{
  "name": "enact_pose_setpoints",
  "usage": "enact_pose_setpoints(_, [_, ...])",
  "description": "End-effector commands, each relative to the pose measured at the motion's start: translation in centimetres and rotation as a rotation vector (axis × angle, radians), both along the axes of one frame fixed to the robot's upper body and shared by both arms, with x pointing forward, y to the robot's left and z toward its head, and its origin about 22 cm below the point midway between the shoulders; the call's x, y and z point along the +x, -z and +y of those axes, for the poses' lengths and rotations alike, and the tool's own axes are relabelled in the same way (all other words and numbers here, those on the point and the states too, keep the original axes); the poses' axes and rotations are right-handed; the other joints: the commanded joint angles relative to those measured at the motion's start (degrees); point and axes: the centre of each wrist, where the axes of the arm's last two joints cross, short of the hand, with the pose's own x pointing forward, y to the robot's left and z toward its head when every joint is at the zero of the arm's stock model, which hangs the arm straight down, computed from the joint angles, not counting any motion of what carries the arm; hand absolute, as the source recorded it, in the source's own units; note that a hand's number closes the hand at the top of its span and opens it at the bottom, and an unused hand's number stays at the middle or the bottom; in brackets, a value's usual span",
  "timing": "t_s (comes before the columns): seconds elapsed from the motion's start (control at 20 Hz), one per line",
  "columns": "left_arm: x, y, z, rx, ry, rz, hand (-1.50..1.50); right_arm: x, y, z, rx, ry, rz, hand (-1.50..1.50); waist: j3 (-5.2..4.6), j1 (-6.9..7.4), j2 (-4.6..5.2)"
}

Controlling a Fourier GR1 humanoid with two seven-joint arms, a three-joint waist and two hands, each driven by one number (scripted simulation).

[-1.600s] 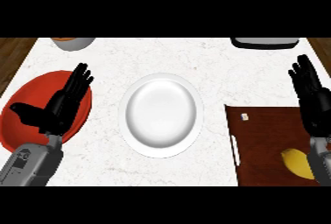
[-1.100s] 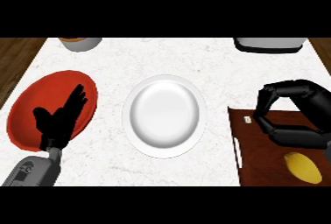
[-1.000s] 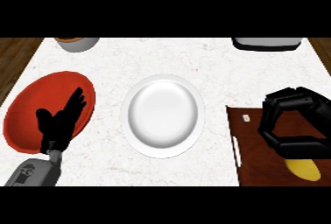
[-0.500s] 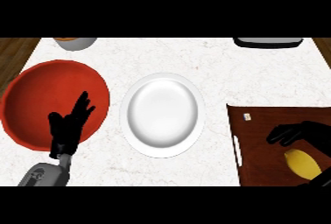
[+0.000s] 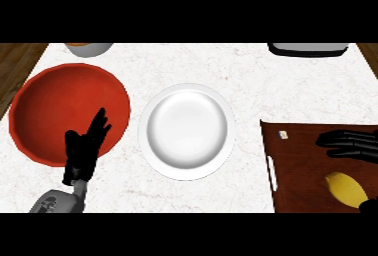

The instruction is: Pick the lemon from the tray and place it in the plate

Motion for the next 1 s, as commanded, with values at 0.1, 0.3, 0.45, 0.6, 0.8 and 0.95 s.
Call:
enact_pose_setpoints(0.1, [0.0, 0.3, -0.7, 0.018, -0.002, 0.013, 0.00, 0.2, -0.3, -2.6, -0.215, -0.239, -0.028, -1.50, -0.36, 0.25, 0.38])
enact_pose_setpoints(0.3, [0.5, -0.8, 0.3, 0.009, -0.012, 0.009, 0.00, -1.1, 1.2, -4.3, -0.378, -0.303, 0.016, -1.50, -0.40, 0.05, 0.21])
enact_pose_setpoints(0.45, [-0.6, 0.6, -2.7, 0.020, -0.001, 0.015, 0.00, 0.3, 2.5, -3.2, -0.458, -0.315, -0.012, -1.50, -0.46, 0.52, 0.26])
enact_pose_setpoints(0.6, [0.4, -1.7, 0.7, 0.027, -0.021, 0.012, 0.00, 0.8, 2.3, -3.9, -0.490, -0.331, -0.019, -1.50, -0.50, -0.27, 0.01])
enact_pose_setpoints(0.8, [-0.6, -0.3, -0.6, 0.037, -0.017, 0.021, 0.00, 1.2, 4.6, -4.3, -0.504, -0.333, -0.016, -1.50, -0.50, -0.46, 0.01])
enact_pose_setpoints(0.95, [-0.3, -1.1, -0.9, 0.019, -0.019, 0.017, 0.00, 2.8, 4.9, -3.1, -0.518, -0.345, -0.022, -1.50, -0.49, -0.12, 0.02])
